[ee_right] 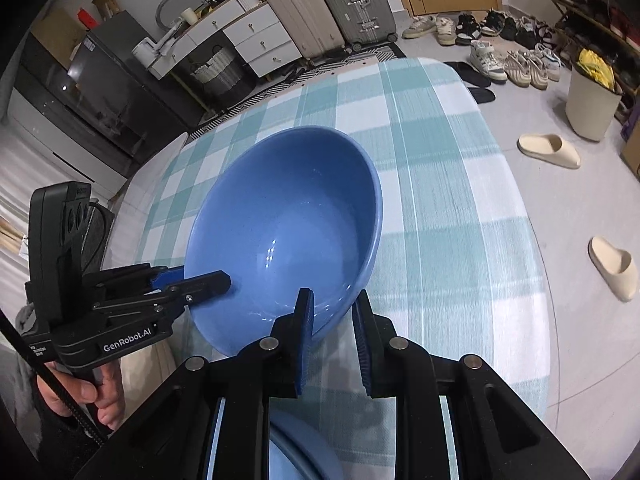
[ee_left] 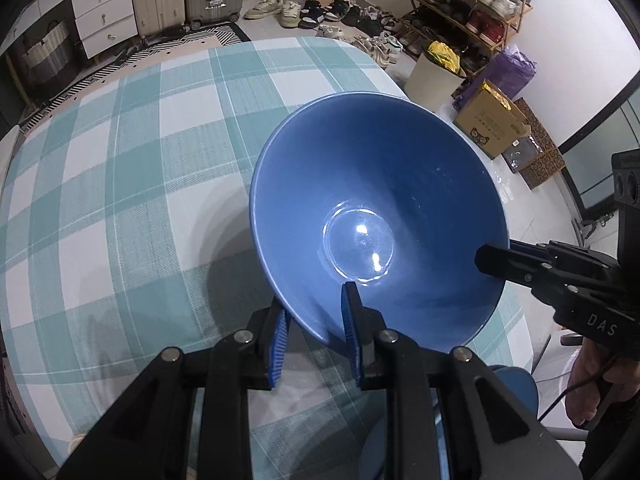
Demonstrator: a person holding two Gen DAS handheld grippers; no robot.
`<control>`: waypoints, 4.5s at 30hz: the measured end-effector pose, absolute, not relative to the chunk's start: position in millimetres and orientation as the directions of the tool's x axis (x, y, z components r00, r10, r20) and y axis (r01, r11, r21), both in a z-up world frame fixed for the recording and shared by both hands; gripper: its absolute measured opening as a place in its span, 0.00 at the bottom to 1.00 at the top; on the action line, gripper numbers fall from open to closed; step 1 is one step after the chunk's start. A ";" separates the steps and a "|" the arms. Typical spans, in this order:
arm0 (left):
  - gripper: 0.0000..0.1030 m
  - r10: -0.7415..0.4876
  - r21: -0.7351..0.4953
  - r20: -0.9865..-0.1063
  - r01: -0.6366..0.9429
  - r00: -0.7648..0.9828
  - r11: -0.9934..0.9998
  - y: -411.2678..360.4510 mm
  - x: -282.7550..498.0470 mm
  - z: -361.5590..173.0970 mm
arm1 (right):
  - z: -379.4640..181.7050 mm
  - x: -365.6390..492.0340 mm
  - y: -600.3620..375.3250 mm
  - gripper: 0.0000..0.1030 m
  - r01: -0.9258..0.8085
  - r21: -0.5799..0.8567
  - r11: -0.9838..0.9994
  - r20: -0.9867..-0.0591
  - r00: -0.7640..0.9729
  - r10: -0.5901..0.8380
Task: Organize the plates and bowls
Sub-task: 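Lift and carry the blue bowl toward the stacked bowls with both grippers, then lower the blue bowl into the stacked bowls and open both grippers, then grasp the rim of the stacked blue bowls with the left gripper while the right gripper grasps too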
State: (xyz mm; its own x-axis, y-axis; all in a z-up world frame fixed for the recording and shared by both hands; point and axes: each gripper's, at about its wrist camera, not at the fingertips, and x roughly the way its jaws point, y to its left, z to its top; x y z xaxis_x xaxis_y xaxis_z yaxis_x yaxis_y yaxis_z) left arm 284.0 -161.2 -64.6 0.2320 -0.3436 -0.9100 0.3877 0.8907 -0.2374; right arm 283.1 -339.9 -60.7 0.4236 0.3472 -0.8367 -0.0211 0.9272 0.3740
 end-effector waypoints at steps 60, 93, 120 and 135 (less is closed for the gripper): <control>0.35 -0.328 -0.224 -0.912 0.373 0.245 0.900 -151.1 280.8 -56.8 | -37.8 241.2 -416.5 0.50 -0.054 0.847 0.528 -0.425 0.527 0.736; 0.77 -0.347 -0.233 -0.871 0.329 0.349 0.915 -136.0 274.8 -18.9 | 119.9 192.5 -395.6 0.93 -0.020 0.261 0.965 -0.725 0.656 0.210; 0.61 -0.254 -0.135 -0.924 0.376 0.287 0.917 -175.3 319.5 -86.6 | -97.0 348.0 -367.7 0.68 -0.098 0.279 0.955 -0.905 0.305 0.296; 0.23 -0.311 -0.192 -0.915 0.402 0.256 0.895 -179.5 307.9 -85.5 | -89.2 336.3 -343.6 0.15 -0.107 0.178 0.978 -0.936 0.290 0.202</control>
